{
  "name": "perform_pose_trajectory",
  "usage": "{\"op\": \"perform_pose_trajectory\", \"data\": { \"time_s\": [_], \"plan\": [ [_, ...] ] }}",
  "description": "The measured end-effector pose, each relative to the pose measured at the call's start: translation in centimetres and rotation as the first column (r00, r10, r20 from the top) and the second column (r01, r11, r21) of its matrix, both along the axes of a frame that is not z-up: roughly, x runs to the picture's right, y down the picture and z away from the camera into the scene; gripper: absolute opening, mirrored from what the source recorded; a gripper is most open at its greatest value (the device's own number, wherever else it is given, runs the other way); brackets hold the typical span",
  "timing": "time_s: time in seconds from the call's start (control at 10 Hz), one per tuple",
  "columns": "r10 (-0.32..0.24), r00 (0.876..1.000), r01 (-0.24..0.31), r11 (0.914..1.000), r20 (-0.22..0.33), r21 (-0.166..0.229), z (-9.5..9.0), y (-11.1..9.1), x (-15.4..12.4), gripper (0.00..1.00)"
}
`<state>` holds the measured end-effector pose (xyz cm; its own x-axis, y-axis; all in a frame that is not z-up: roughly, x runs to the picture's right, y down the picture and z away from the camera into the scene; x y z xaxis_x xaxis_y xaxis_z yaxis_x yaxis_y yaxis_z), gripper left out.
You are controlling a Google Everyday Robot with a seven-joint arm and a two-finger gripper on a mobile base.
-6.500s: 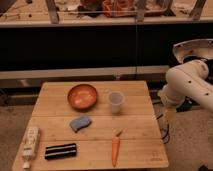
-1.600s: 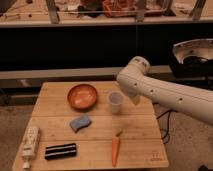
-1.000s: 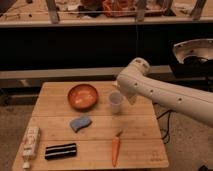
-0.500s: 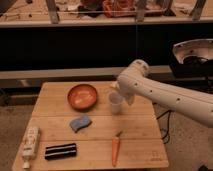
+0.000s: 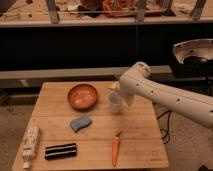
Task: Pick up the ceramic cup
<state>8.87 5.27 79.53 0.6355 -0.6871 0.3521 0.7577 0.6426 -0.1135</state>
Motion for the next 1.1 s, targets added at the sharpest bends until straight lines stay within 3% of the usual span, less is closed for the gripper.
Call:
{"op": "perform_pose_trajectory", "data": {
  "time_s": [1.1],
  "plan": [
    [-0.067,0.993,0.069,0.9976,0.095,-0.013,2.7,2.6,-0.1,0.80]
  ]
}}
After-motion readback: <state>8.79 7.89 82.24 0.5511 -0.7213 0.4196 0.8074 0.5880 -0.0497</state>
